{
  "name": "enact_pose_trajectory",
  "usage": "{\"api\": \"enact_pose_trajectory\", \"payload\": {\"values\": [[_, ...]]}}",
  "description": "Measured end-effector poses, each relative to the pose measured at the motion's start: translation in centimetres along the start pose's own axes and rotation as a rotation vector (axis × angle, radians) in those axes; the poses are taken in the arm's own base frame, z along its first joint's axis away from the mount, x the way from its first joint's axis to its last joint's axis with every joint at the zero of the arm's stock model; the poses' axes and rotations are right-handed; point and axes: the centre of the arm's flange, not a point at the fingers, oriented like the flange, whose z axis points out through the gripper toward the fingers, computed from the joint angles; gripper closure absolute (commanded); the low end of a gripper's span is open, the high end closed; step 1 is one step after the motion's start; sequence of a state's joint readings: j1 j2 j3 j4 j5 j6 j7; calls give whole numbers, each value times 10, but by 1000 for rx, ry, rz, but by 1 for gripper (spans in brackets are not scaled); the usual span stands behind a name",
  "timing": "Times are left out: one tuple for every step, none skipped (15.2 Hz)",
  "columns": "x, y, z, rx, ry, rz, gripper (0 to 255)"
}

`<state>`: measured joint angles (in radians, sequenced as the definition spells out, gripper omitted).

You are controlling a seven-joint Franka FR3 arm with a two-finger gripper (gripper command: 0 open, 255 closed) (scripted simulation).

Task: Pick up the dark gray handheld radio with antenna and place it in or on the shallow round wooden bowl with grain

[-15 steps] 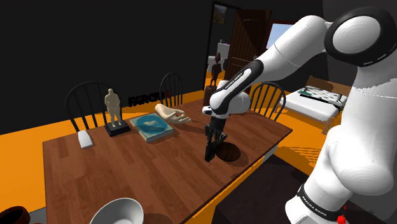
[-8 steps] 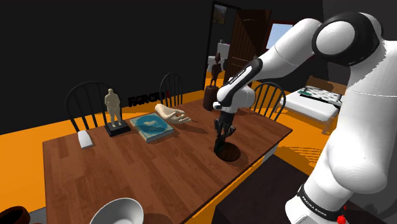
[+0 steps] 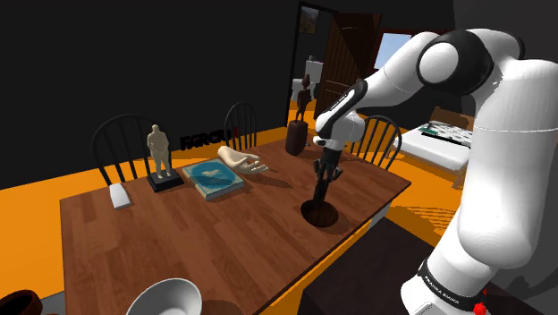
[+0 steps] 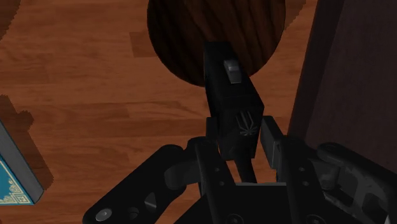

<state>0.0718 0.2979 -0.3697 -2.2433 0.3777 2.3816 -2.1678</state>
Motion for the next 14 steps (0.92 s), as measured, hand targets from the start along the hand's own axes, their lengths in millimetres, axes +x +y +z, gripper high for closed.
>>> {"api": "enact_pose_trajectory", "payload": {"values": [[-14, 2, -3, 0, 0, 0, 255], [-25, 2, -5, 0, 0, 0, 255], [-30, 3, -1, 0, 0, 0, 255], [-32, 4, 3, 0, 0, 0, 255], [-33, 5, 7, 0, 0, -1, 255], [-34, 5, 12, 0, 0, -1, 255], [-36, 4, 19, 0, 0, -1, 255], [-38, 5, 24, 1, 0, -1, 255], [-39, 5, 29, 1, 0, -1, 255], [-40, 5, 34, 0, 0, -1, 255], [-41, 6, 39, 0, 0, -1, 255], [-41, 6, 44, 0, 0, -1, 255], [-42, 8, 49, 0, 0, -1, 255], [-43, 7, 54, 0, 0, -1, 255]]}}
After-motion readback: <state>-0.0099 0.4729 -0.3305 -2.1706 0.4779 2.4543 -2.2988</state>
